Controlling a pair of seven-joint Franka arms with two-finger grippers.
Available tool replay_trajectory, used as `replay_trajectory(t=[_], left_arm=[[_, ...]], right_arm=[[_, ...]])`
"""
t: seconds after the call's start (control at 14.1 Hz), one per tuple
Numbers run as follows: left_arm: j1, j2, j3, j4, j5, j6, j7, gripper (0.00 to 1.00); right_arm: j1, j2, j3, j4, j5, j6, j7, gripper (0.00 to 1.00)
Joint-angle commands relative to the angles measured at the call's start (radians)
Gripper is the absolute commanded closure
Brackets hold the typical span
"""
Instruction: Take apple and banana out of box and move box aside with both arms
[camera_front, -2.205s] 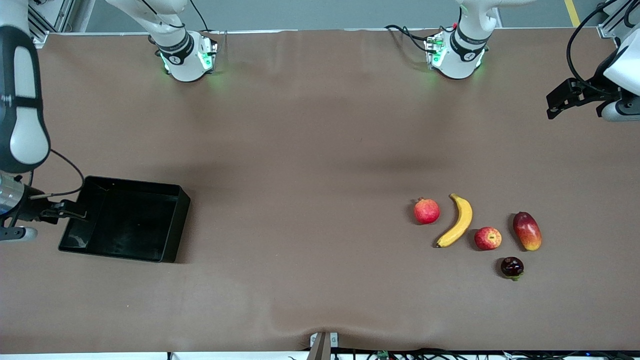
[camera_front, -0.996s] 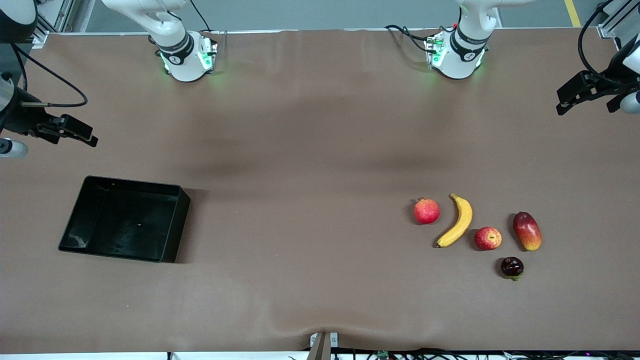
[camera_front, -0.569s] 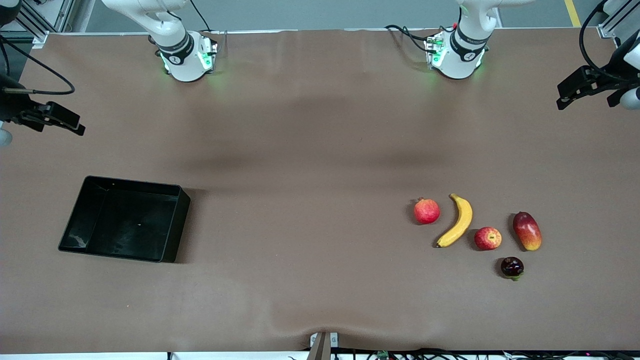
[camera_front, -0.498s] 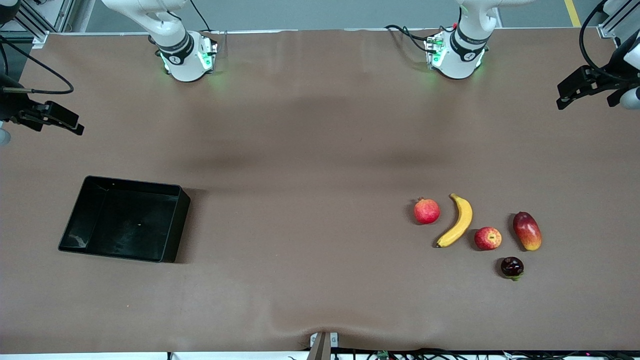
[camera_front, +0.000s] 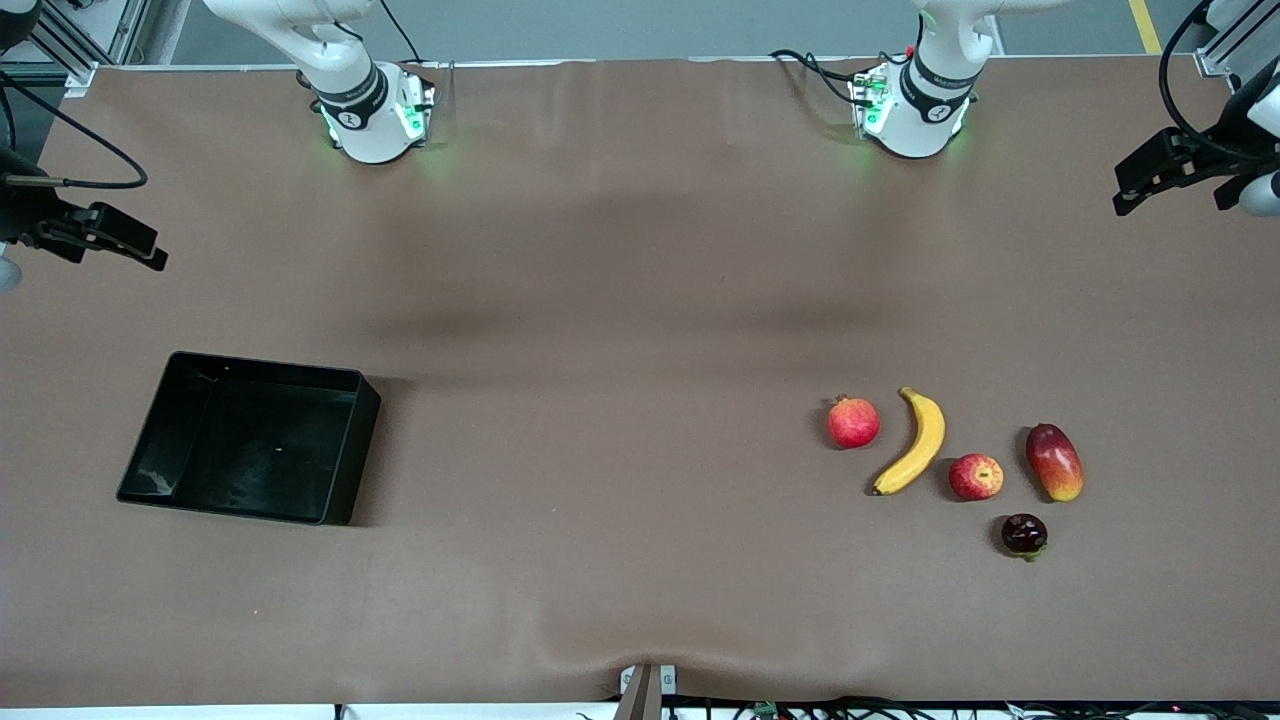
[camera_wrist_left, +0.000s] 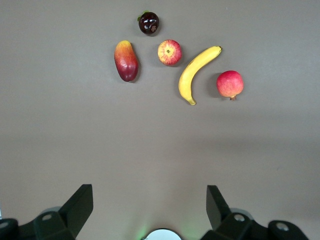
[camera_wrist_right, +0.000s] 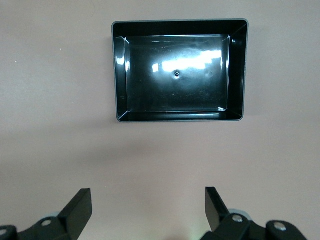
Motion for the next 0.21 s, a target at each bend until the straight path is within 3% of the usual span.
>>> replay_trajectory(t=[0.0, 0.14], left_arm=[[0.008, 0.003, 0.001, 0.020, -0.023, -0.026, 0.017, 0.00], [0.008, 0.003, 0.001, 0.022, -0.023, -0.026, 0.019, 0.00]], right_arm=[[0.001, -0.003, 0.005, 0.002, -0.019, -0.003, 0.010, 0.00], [0.001, -0.003, 0.005, 0.002, -0.019, -0.003, 0.010, 0.00]])
